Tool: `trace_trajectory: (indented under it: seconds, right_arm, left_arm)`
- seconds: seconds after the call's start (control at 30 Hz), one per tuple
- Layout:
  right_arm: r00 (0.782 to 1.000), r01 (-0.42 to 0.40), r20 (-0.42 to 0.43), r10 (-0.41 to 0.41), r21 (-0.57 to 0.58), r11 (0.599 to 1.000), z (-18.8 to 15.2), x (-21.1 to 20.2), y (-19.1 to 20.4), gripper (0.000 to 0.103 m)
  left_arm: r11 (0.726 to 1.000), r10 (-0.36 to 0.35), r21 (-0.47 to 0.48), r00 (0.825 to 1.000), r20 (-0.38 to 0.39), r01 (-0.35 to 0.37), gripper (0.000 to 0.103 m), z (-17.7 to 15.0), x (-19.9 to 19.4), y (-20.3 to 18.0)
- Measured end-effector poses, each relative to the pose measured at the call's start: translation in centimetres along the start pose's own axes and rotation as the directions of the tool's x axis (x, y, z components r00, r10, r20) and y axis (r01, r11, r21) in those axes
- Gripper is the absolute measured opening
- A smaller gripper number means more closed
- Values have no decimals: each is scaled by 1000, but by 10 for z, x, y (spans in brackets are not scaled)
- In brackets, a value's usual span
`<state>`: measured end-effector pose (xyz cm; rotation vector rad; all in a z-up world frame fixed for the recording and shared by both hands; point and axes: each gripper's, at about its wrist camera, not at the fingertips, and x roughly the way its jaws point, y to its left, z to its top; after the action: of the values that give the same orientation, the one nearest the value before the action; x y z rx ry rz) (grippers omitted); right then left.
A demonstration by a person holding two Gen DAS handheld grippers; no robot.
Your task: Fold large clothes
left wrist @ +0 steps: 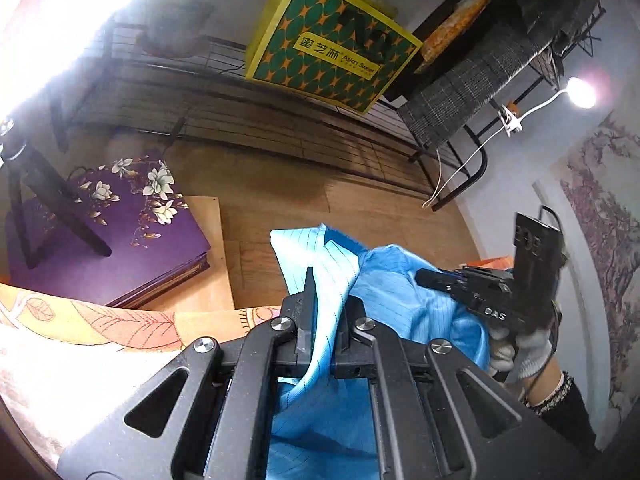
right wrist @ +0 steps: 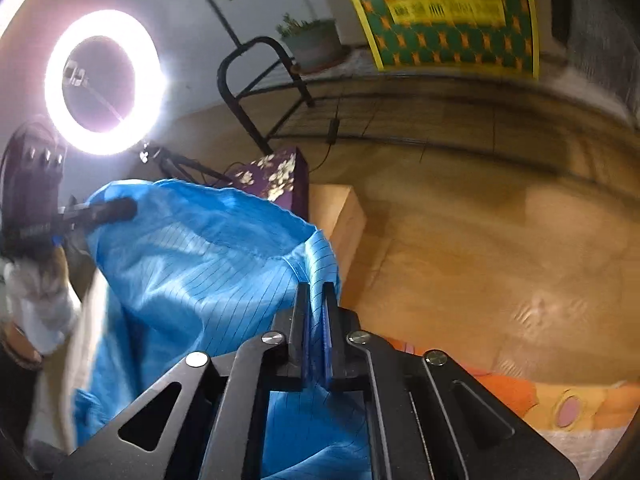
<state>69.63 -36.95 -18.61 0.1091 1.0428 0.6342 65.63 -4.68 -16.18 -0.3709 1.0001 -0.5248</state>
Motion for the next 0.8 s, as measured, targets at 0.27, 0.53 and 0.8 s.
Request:
trace_trajectory:
  seconds: [0.27,0.53,0.8]
  right_arm:
    - [974,8,228,-3,-19,1000,-4,-82,25,0]
    - [954,16,299,6,-72,997,-45,-164,88,0]
    - [968,0,250,19,-78,997,-143,-226,157,0]
  left_arm:
    - [999,-36,28,998,47,35,0,-16,-42,-20]
    - [994,-40,102,996,82,32,0,-76,-135,-69]
    - [992,-25,128,998,57,17,0,-179,-219,-105]
